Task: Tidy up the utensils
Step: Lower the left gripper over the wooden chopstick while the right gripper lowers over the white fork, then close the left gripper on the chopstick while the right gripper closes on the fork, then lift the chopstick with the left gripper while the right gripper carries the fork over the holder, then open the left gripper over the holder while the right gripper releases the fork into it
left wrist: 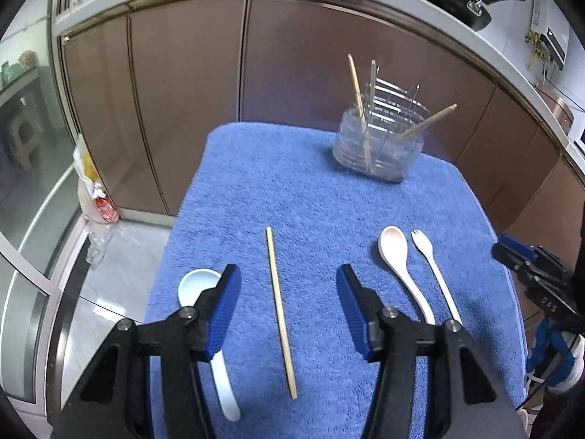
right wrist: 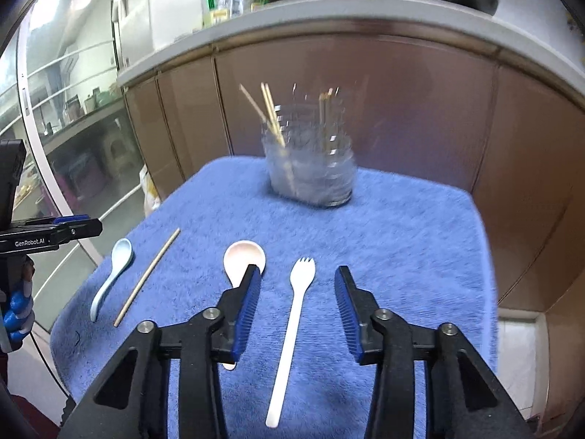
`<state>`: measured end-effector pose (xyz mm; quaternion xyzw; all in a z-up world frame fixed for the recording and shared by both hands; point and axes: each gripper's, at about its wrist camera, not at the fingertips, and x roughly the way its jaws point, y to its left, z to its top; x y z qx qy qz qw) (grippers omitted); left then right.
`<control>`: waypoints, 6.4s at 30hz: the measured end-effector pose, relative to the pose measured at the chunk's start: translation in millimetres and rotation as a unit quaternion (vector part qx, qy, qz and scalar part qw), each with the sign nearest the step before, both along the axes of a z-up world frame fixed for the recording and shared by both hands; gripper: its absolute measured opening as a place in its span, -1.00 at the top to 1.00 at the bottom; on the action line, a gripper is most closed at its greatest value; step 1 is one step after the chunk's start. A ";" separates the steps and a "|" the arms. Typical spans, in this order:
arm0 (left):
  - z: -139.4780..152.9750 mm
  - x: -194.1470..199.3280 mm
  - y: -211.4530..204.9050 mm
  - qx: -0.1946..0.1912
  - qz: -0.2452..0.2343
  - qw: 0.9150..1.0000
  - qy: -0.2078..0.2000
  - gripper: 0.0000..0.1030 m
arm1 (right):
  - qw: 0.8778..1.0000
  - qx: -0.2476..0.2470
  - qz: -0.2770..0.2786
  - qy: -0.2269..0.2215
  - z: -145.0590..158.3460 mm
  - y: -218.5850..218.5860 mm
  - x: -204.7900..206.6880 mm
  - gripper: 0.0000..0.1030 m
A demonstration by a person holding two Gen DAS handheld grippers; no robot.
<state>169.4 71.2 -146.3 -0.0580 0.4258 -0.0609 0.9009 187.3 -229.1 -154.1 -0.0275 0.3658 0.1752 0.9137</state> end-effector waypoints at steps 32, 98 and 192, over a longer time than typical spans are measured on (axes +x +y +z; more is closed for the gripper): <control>-85.4 102.5 -11.5 -0.006 -0.026 0.976 0.217 0.26 | 0.960 -0.085 0.068 0.259 -89.4 37.6 131.8 0.45; -17.1 57.1 -1.4 -0.080 -0.011 0.990 0.115 0.91 | 0.982 -0.017 0.086 0.166 -18.4 8.5 55.7 0.96; 97.0 190.6 -91.1 -0.086 0.064 0.940 -0.325 0.45 | 0.942 0.034 -0.082 -0.323 94.4 14.6 160.5 0.53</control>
